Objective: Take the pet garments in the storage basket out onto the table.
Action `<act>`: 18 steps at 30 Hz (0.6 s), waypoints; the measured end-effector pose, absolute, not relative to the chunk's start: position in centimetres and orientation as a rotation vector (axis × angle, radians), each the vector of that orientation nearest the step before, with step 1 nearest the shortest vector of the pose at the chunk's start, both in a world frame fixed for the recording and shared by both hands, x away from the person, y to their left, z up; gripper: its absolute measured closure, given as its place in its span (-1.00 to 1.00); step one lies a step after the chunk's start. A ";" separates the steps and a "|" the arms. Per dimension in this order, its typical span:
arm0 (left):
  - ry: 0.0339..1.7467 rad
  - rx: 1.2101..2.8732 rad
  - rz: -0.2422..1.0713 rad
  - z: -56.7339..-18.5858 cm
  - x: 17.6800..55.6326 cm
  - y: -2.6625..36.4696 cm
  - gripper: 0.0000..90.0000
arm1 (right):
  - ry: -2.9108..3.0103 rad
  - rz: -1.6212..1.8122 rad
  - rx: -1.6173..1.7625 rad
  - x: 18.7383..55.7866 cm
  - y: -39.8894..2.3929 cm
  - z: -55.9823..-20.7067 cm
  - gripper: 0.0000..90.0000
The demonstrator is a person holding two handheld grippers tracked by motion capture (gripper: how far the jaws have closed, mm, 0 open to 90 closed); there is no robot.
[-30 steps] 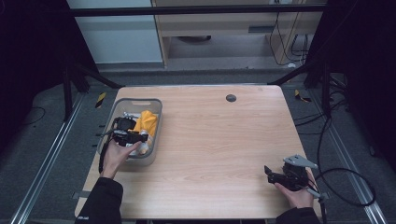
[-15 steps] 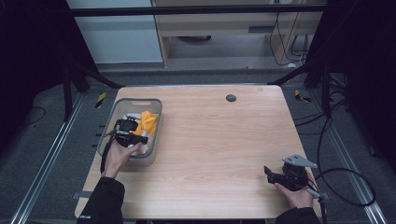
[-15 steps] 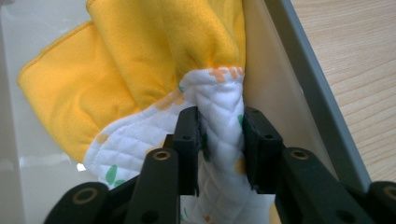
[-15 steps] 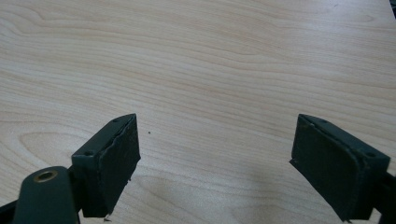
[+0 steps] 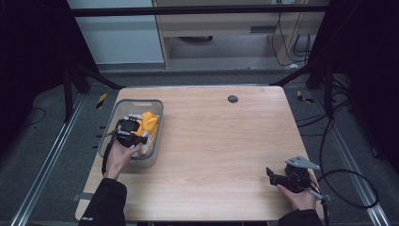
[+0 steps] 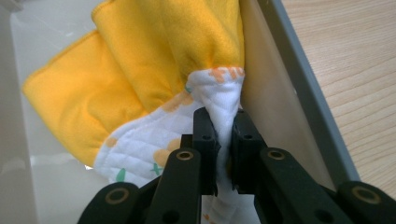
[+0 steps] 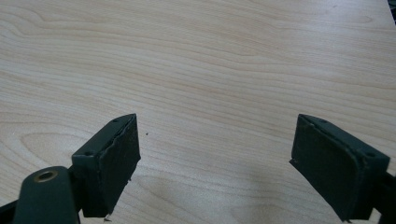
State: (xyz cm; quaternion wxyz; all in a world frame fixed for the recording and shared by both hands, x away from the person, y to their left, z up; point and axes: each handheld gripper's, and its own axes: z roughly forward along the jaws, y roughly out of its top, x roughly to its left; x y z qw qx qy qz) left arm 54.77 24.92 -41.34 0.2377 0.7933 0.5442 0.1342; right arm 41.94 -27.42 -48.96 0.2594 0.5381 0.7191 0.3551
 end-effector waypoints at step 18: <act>1.439 2.107 0.422 -37.3 53.3 26.4 0.86 | 1.946 0.963 1.454 42.0 -27.4 -48.9 -0.66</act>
